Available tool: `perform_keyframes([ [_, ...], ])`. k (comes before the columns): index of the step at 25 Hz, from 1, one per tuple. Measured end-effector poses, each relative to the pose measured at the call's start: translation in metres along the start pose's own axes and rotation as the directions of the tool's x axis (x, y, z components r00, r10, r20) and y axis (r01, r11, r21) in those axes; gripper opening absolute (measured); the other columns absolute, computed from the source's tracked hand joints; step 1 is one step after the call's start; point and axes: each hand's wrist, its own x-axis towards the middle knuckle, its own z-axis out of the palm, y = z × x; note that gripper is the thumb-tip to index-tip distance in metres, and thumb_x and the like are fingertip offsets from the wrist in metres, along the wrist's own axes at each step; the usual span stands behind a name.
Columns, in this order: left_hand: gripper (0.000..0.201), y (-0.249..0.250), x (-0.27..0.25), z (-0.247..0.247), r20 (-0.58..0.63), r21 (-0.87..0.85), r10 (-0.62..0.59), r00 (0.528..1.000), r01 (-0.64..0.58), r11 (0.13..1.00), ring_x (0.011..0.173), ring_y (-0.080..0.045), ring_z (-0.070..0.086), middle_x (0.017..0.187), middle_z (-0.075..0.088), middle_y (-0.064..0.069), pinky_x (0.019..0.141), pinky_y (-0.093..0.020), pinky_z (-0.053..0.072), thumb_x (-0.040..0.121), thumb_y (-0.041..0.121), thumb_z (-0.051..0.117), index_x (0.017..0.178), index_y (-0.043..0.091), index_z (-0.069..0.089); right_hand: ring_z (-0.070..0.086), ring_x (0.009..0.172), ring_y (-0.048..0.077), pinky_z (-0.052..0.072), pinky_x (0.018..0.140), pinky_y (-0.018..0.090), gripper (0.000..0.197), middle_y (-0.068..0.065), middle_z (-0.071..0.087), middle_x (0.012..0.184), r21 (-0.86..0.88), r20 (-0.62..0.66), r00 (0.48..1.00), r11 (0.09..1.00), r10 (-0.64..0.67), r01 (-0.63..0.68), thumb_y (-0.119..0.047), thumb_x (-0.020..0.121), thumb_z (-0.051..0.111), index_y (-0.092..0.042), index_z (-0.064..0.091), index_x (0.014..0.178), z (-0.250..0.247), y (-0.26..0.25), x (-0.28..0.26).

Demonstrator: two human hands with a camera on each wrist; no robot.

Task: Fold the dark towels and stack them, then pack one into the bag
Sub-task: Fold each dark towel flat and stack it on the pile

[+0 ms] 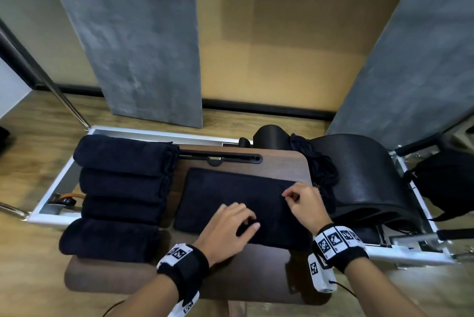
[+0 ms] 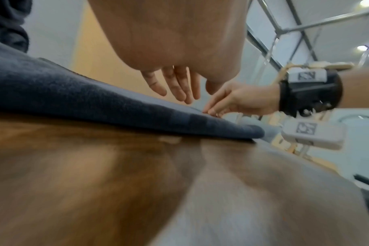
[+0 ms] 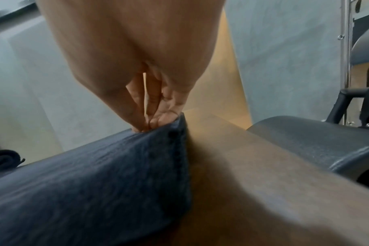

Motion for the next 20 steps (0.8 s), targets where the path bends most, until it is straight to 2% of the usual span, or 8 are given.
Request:
perform_keyframes([
  [2, 0.036, -0.001, -0.014, 0.007, 0.063, 0.109, -0.026, 0.998, 0.019, 0.994, 0.102, -0.006, 0.053, 0.108, 0.056, 0.016, 0.091, -0.032, 0.042, 0.107, 0.055, 0.043, 0.113, 0.028, 0.066, 0.066, 0.082, 0.014, 0.055, 0.087, 0.033, 0.016, -0.003, 0.073, 0.091, -0.049, -0.009, 1.0, 0.999, -0.003, 0.003, -0.001, 0.088, 0.071, -0.013, 0.081, 0.091, -0.003, 0.0, -0.021],
  [6, 0.027, -0.006, -0.031, -0.002, -0.016, 0.297, -0.088, 0.996, 0.088, 0.951, 0.108, -0.012, 0.055, 0.11, 0.054, 0.014, 0.099, -0.036, 0.038, 0.102, 0.048, 0.042, 0.107, 0.029, 0.06, 0.067, 0.091, 0.018, 0.052, 0.089, 0.032, 0.015, -0.003, 0.073, 0.093, -0.153, 0.051, 0.996, 0.985, -0.071, 0.078, -0.004, 0.086, 0.069, -0.015, 0.08, 0.087, 0.002, -0.008, -0.081],
  [8, 0.026, -0.009, -0.039, -0.007, -0.008, 0.373, -0.142, 0.99, 0.134, 0.918, 0.128, -0.014, 0.052, 0.128, 0.054, 0.013, 0.115, -0.041, 0.03, 0.101, 0.035, 0.043, 0.121, 0.028, 0.059, 0.065, 0.093, 0.017, 0.052, 0.088, 0.032, 0.014, -0.004, 0.071, 0.094, -0.138, 0.14, 0.979, 0.976, -0.15, 0.169, -0.008, 0.086, 0.069, -0.017, 0.079, 0.091, 0.016, -0.02, -0.116],
  [10, 0.039, -0.009, -0.052, -0.006, 0.022, 0.389, -0.206, 0.978, 0.181, 0.903, 0.152, -0.014, 0.033, 0.155, 0.044, 0.01, 0.126, -0.046, 0.018, 0.104, 0.024, 0.044, 0.142, 0.025, 0.053, 0.062, 0.092, 0.01, 0.053, 0.087, 0.029, 0.019, -0.009, 0.068, 0.097, -0.051, 0.217, 0.947, 0.966, -0.236, 0.253, -0.012, 0.088, 0.069, -0.021, 0.078, 0.102, 0.034, -0.032, -0.148],
  [12, 0.047, -0.004, -0.073, 0.001, 0.021, 0.358, -0.217, 0.976, 0.195, 0.913, 0.16, -0.014, 0.017, 0.168, 0.031, 0.006, 0.129, -0.048, 0.014, 0.108, 0.025, 0.041, 0.154, 0.022, 0.045, 0.057, 0.095, 0.0, 0.049, 0.088, 0.018, 0.028, -0.015, 0.061, 0.104, 0.014, 0.251, 0.926, 0.958, -0.28, 0.286, -0.016, 0.091, 0.069, -0.028, 0.073, 0.116, 0.05, -0.041, -0.172],
  [14, 0.048, 0.003, -0.1, 0.009, -0.004, 0.303, -0.176, 0.984, 0.168, 0.938, 0.161, -0.015, 0.016, 0.169, 0.031, 0.005, 0.129, -0.047, 0.017, 0.11, 0.033, 0.038, 0.156, 0.021, 0.046, 0.054, 0.102, -0.002, 0.046, 0.092, 0.014, 0.035, -0.017, 0.056, 0.113, 0.034, 0.228, 0.927, 0.954, -0.297, 0.297, -0.017, 0.092, 0.07, -0.03, 0.068, 0.125, 0.06, -0.042, -0.187],
  [17, 0.047, 0.01, -0.141, 0.018, -0.036, 0.259, -0.073, 0.997, 0.08, 0.963, 0.157, -0.014, 0.026, 0.161, 0.042, 0.005, 0.126, -0.047, 0.027, 0.109, 0.048, 0.042, 0.148, 0.024, 0.055, 0.052, 0.114, 0.004, 0.046, 0.099, 0.02, 0.04, -0.013, 0.051, 0.124, -0.005, 0.173, 0.936, 0.95, -0.307, 0.312, -0.026, 0.092, 0.073, -0.027, 0.064, 0.131, 0.065, -0.041, -0.205],
  [20, 0.051, 0.011, -0.167, 0.02, 0.0, 0.236, -0.03, 1.0, 0.029, 0.971, 0.153, -0.011, 0.029, 0.154, 0.045, 0.009, 0.123, -0.041, 0.029, 0.101, 0.061, 0.054, 0.139, 0.027, 0.058, 0.049, 0.117, 0.01, 0.046, 0.1, 0.025, 0.051, -0.008, 0.047, 0.128, -0.135, 0.141, 0.935, 0.929, -0.327, 0.345, -0.036, 0.087, 0.077, -0.025, 0.06, 0.133, 0.069, -0.037, -0.217],
])
